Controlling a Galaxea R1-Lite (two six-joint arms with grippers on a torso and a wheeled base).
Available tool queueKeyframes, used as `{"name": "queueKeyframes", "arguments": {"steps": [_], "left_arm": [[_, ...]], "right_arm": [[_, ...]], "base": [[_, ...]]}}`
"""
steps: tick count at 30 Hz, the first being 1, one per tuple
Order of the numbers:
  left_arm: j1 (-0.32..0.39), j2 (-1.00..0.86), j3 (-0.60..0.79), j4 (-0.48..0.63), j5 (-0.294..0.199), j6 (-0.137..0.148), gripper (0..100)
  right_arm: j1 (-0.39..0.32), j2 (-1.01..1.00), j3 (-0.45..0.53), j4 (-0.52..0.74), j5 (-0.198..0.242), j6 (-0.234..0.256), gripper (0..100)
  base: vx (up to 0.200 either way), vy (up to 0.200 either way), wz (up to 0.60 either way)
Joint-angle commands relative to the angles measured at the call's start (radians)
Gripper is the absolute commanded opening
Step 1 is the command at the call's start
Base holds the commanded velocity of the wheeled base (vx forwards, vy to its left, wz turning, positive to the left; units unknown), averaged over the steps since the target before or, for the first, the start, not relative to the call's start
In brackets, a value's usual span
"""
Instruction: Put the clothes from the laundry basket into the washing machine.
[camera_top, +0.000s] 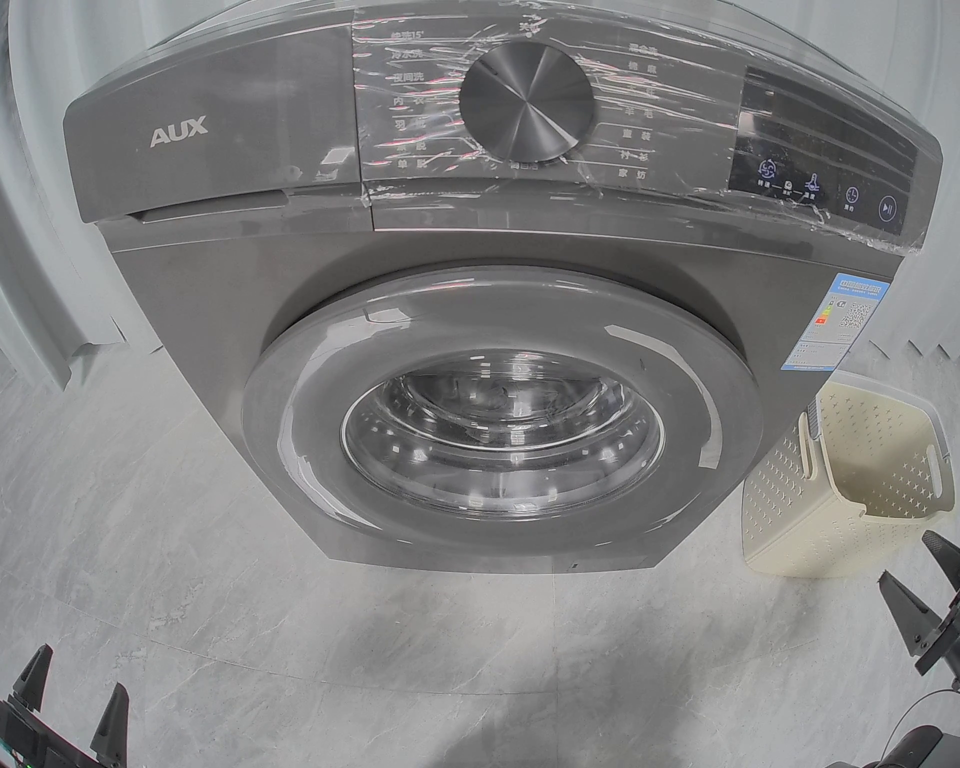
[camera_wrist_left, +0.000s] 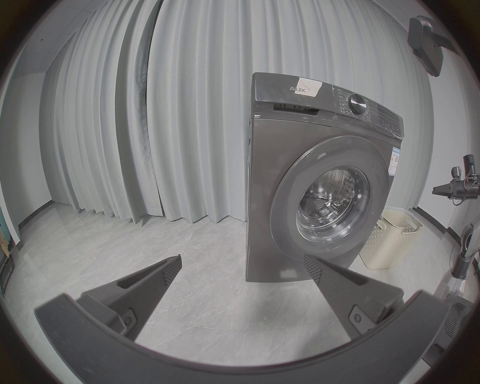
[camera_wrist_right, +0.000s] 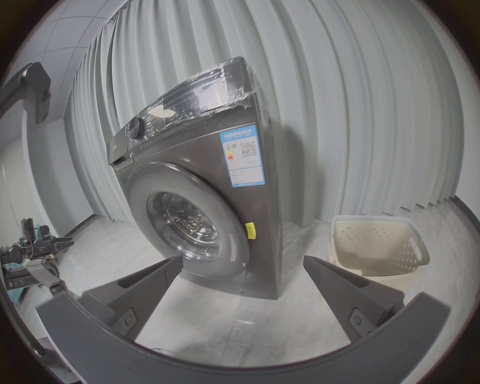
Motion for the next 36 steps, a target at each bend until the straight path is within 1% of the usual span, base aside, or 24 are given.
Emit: {"name": "queueKeyframes", "arguments": {"steps": [1,6,10,11,12,15,17,18,24,25,27,29,34,36], "left_arm": [[0.001,-0.012,0.018,0.000,-0.001,-0.001,100],[0.001,-0.012,0.018,0.000,-0.001,-0.001,100],[0.001,-0.012,0.018,-0.002,-0.001,-0.001,100],[0.001,-0.012,0.018,-0.002,-0.001,-0.001,100],[0.001,-0.012,0.018,0.000,-0.001,-0.001,100],[0.001,-0.012,0.018,0.000,-0.001,-0.001,100],[0.001,-0.012,0.018,-0.002,-0.001,-0.001,100],[0.001,-0.012,0.018,-0.002,-0.001,-0.001,100],[0.001,-0.012,0.018,-0.002,-0.001,-0.001,100],[0.001,-0.012,0.018,-0.002,-0.001,-0.001,100],[0.001,-0.012,0.018,0.000,-0.001,-0.003,100],[0.001,-0.012,0.018,-0.002,-0.001,-0.003,100],[0.001,-0.010,0.018,0.000,-0.001,-0.003,100],[0.001,-0.010,0.018,-0.002,-0.001,-0.003,100]], "right_arm": [[-0.090,-0.183,0.003,0.092,0.003,-0.003,100],[-0.122,-0.276,0.007,0.190,0.017,-0.004,100],[-0.137,-0.396,0.015,0.316,0.017,-0.009,100],[-0.137,-0.396,0.015,0.316,0.017,-0.009,100],[-0.160,-0.437,0.013,0.375,0.017,-0.029,100],[-0.193,-0.499,0.021,0.439,0.023,-0.044,100],[-0.220,-0.552,0.049,0.477,0.036,-0.063,100],[-0.225,-0.563,0.061,0.473,0.036,-0.069,100],[-0.226,-0.565,0.070,0.454,0.019,-0.064,100],[-0.226,-0.565,0.070,0.454,0.005,-0.064,100],[-0.228,-0.565,0.070,0.490,-0.046,-0.066,100],[-0.226,-0.565,0.070,0.513,-0.058,-0.061,100],[-0.223,-0.565,0.070,0.497,-0.053,-0.070,100],[-0.223,-0.565,0.070,0.497,-0.041,-0.072,100]], "base": [[0.000,0.000,0.00],[0.000,0.000,0.00],[0.000,0.000,0.00],[0.000,0.000,0.00],[0.000,0.000,0.00],[0.000,0.000,0.00],[0.000,0.000,0.00],[0.000,0.000,0.00],[0.000,0.000,0.00],[0.000,0.000,0.00],[0.000,0.000,0.00],[0.000,0.000,0.00],[0.000,0.000,0.00],[0.000,0.000,0.00]]}}
